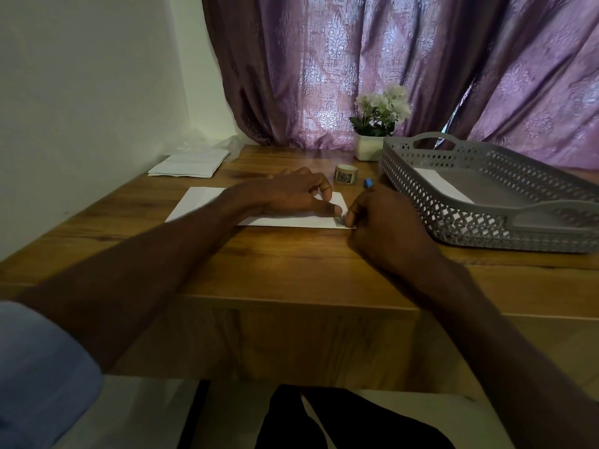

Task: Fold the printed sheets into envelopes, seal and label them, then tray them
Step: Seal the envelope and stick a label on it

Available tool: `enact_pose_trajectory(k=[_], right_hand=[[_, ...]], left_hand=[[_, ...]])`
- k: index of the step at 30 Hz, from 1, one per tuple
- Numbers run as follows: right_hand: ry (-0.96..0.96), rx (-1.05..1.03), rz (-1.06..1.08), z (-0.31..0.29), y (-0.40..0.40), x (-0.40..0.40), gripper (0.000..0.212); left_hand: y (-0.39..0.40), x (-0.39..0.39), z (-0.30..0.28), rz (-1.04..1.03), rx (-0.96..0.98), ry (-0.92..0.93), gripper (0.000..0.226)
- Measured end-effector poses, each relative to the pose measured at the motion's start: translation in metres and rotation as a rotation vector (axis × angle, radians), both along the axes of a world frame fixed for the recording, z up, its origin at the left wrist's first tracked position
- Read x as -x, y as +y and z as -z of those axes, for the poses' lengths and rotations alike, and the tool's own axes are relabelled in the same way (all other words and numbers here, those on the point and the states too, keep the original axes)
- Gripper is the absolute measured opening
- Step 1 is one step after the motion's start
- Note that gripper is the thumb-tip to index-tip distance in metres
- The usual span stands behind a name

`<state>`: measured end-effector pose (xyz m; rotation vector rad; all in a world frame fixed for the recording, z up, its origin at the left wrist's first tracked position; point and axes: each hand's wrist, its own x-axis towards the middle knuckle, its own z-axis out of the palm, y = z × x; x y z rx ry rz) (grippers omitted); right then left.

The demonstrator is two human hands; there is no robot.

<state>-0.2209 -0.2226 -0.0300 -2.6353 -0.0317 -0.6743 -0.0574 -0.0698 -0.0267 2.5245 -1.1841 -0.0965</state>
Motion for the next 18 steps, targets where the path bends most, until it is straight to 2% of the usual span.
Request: enact_pose_trajectory(k=[3,6,10,14,18], right_hand=[[-0.006,-0.003,0.006,0.0,-0.002,0.0,0.011],[0.034,-0.058,-0.005,0.0,-0.004,-0.003,0.029],[0.14,0.033,-0.013,0.0,-0.009,-0.014,0.028],[0.221,0.074,0.012,0.001,-0.011,-0.021,0.047],[0.118,0.005,-0.052,0.004,-0.011,-0.02,0.04]], left_hand=[[0.001,-0.002,0.0,0.01,0.024,-0.001,0.043],[0.001,-0.003,-0.002,0.008,0.029,-0.005,0.039],[0.003,-0.002,0.003,0.008,0.018,-0.005,0.03],[0.003,-0.001,0.003,0.013,0.02,-0.013,0.028],[0.006,0.002,-0.001,0.003,0.014,-0.017,0.025]])
